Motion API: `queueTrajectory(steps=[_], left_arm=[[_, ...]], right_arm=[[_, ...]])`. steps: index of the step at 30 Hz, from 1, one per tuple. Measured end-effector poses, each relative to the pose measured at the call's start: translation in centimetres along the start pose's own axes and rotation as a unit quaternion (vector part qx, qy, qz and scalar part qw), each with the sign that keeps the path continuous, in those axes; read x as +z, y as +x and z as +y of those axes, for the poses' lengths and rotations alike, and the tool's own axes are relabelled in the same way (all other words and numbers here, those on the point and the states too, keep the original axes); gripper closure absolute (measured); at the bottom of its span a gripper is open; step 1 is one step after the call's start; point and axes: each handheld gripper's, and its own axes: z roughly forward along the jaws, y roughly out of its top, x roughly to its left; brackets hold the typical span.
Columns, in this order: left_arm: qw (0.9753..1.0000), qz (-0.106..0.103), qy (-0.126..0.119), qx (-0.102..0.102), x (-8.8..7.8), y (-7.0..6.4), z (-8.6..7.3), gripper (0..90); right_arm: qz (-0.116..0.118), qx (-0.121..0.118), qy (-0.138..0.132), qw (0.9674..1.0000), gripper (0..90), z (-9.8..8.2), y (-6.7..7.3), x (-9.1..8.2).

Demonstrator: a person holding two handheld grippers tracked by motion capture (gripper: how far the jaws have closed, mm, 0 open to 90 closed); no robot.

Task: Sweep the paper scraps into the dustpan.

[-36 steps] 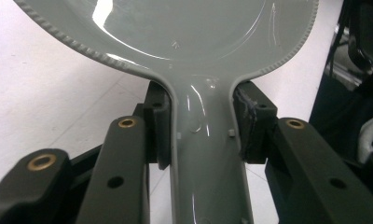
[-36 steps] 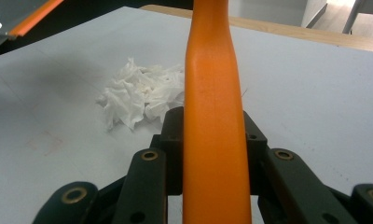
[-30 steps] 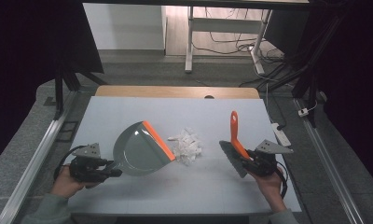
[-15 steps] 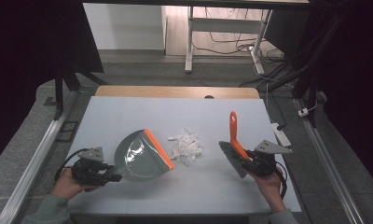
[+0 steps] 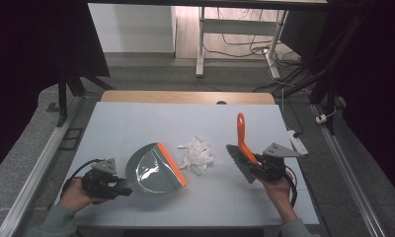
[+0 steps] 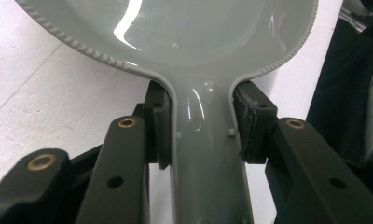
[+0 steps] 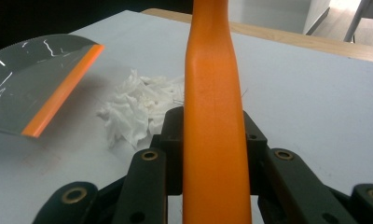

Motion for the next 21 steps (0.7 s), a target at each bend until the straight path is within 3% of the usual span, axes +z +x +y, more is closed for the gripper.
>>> queueTrajectory(steps=[6, 21], left_arm=[[0.9999, -0.001, -0.003, -0.012, 0.1, 0.3, -0.2, 61.7], [0.9999, -0.008, 0.004, -0.012, 0.6, 0.3, -0.1, 61.6]], right_arm=[[-0.007, 0.004, -0.004, 1.0, 70.5, 0.7, 0.2, 0.9], [-0.026, 0.021, 0.001, 0.9994, 70.5, 2.1, -0.7, 3.6]])
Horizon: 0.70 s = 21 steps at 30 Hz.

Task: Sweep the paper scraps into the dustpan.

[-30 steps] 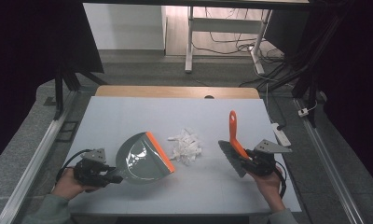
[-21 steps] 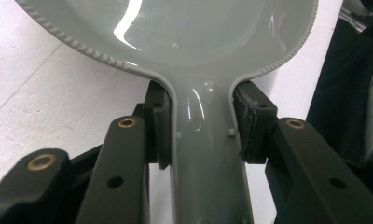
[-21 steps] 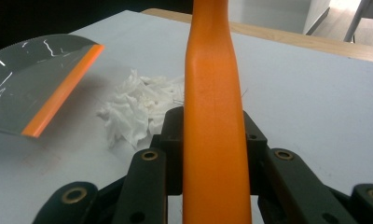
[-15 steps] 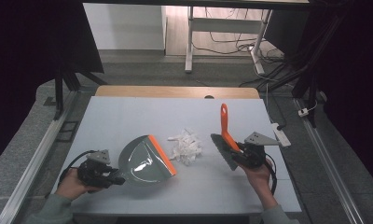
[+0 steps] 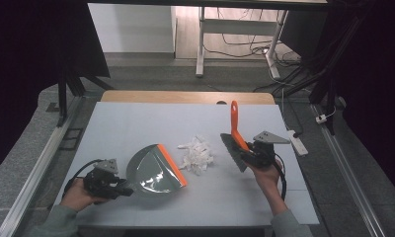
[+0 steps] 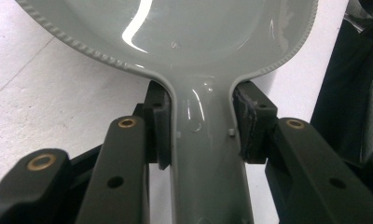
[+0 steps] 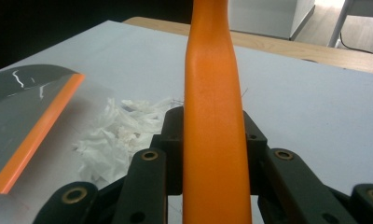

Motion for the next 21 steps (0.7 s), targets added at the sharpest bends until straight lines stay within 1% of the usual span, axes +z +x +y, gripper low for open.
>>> queueTrajectory(steps=[3, 9, 12, 15, 21], left_arm=[[1.0, -0.004, 0.005, 0.003, 0.1, 0.0, 0.0, 61.6], [1.0, -0.009, 0.004, 0.001, -0.1, 0.2, -0.3, 61.7], [0.9999, -0.009, 0.009, 0.0, -0.2, 0.3, -0.4, 61.6], [0.9998, -0.008, 0.017, 0.001, -0.2, 0.4, -0.5, 61.7], [0.9997, -0.008, 0.024, 0.001, 0.0, 0.4, -0.6, 61.7]], right_arm=[[-0.002, -0.001, 0.007, 1.0, 70.5, 0.2, 0.1, 0.8], [0.003, -0.004, 0.013, 0.9999, 70.5, 0.7, 0.3, 2.5], [0.002, -0.006, 0.02, 0.9998, 70.5, 0.9, 0.4, 3.3], [0.0, -0.005, 0.022, 0.9998, 70.5, 1.1, 0.3, 3.9], [-0.006, -0.004, 0.025, 0.9997, 70.5, 1.4, 0.2, 4.7]])
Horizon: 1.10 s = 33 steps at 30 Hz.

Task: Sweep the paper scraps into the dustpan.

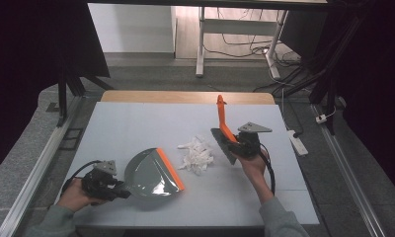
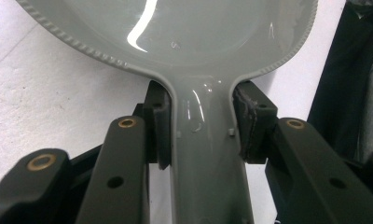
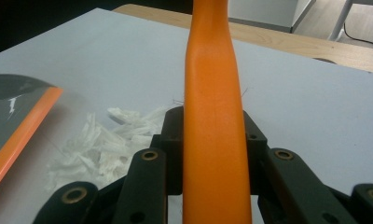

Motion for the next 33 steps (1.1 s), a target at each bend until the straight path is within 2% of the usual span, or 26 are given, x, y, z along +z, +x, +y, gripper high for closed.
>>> queueTrajectory(steps=[9, 16, 20, 24, 30, 33], left_arm=[[0.9999, 0.008, 0.004, 0.006, 0.6, -0.1, 0.4, 61.6], [0.9998, 0.0, 0.014, 0.014, 1.3, -0.3, 0.9, 61.6], [0.9998, 0.0, 0.013, 0.014, 1.4, -0.3, 0.9, 61.6], [0.9999, 0.0, 0.012, 0.011, 1.4, -0.3, 1.0, 61.6], [0.9998, -0.006, 0.013, 0.011, 1.7, -0.2, 1.1, 61.6], [0.9998, -0.011, 0.009, 0.012, 1.7, -0.2, 1.2, 61.6]], right_arm=[[-0.01, 0.011, 0.007, 0.9999, 70.5, 0.3, -0.2, 1.5], [-0.021, -0.002, 0.017, 0.9996, 70.5, 0.8, 0.2, 2.7], [-0.025, -0.001, 0.021, 0.9995, 70.5, 0.8, 0.2, 3.3], [-0.026, 0.007, 0.026, 0.9993, 70.5, 0.9, -0.2, 3.5], [-0.032, 0.005, 0.028, 0.9991, 70.5, 1.4, -0.4, 3.1], [-0.032, 0.009, 0.033, 0.9989, 70.5, 1.6, -0.5, 3.5]])
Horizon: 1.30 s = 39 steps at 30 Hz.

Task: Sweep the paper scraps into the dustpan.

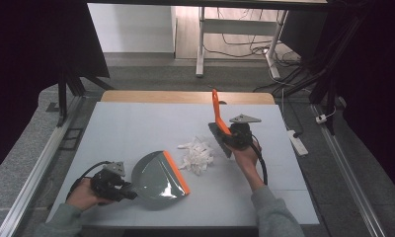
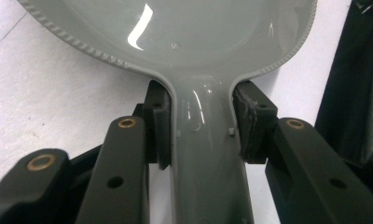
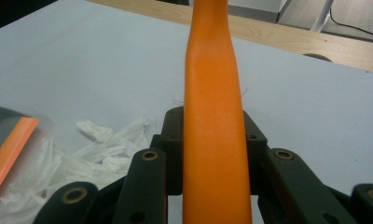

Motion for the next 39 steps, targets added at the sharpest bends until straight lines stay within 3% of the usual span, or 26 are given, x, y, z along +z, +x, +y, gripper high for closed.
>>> queueTrajectory(steps=[12, 20, 39], left_arm=[[1.0, -0.005, 0.0, -0.006, 0.3, 0.3, 0.2, 61.6], [0.9999, -0.006, 0.0, -0.009, 0.6, 0.3, 0.3, 61.6], [0.9998, -0.005, 0.0, -0.019, 0.9, 0.5, 0.4, 61.6]], right_arm=[[-0.008, 0.009, 0.049, 0.9987, 70.5, 0.9, -0.1, 3.4], [0.001, 0.012, 0.068, 0.9976, 70.6, 1.0, 0.3, 4.8], [0.035, -0.005, 0.087, 0.9956, 70.6, 0.8, 3.4, 6.3]])
